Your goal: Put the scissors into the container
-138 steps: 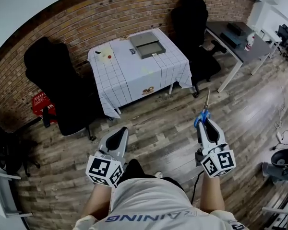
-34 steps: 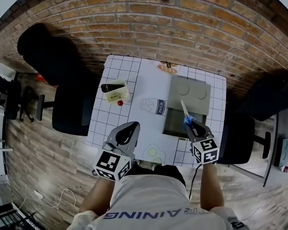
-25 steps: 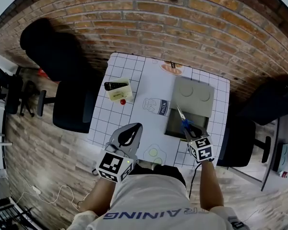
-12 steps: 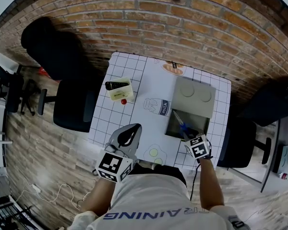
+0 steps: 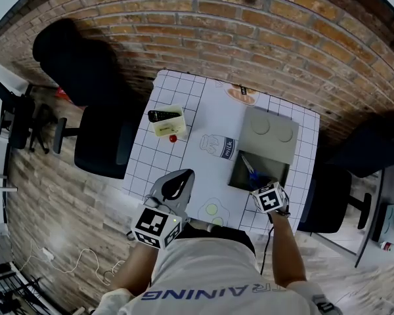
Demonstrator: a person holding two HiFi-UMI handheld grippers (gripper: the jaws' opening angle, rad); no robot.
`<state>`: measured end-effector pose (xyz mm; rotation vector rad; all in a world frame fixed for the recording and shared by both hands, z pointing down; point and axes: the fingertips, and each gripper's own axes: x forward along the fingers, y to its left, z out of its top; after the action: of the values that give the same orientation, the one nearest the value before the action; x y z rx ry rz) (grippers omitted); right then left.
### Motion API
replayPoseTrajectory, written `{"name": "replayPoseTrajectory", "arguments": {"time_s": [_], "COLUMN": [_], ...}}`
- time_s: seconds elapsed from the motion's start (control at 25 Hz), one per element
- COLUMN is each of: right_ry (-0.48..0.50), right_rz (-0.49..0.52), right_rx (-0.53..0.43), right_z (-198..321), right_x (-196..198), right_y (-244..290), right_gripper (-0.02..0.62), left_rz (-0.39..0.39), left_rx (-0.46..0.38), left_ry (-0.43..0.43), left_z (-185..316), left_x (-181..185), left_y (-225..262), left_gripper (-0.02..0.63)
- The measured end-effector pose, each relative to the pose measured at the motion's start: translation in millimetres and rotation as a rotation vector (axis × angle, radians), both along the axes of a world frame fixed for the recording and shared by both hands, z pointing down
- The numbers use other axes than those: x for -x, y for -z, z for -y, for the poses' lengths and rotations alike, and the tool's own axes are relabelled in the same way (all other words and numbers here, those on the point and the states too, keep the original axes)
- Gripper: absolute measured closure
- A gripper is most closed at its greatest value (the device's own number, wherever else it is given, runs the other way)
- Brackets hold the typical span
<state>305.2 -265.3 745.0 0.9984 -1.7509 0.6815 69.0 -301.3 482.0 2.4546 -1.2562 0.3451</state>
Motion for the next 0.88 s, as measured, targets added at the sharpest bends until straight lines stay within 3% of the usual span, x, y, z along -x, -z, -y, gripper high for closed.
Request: {"name": "replayPoseTrajectory", "arguments": {"time_s": [0.48,0.6,0.8,0.88], "right_ry": [-0.029,-0.039,-0.046,-0.061], "right_rz": [-0.006,-0.004,-0.017,-0.016], "right_rx": [0.019,0.012,-0.005,-0.027], "right_z": [4,6,9,12], "right_x": [2,2,-1,-2], "right_y": [-5,-2,2,10], "right_gripper": [0.489,0.449,0.453,0.489], "left_rz": [0.012,0.006,0.0,-0.006], "left_rx": [0.004,0.009,0.009,0.006], "left_ry": [-0.012,-0.018,-0.021,-0.024], "left_z": [3,4,6,8], "left_x": [4,5,5,5], "left_y": [-4,-4,-4,-3], "left_gripper": [0.607,0.607,0.607,0.607]}}
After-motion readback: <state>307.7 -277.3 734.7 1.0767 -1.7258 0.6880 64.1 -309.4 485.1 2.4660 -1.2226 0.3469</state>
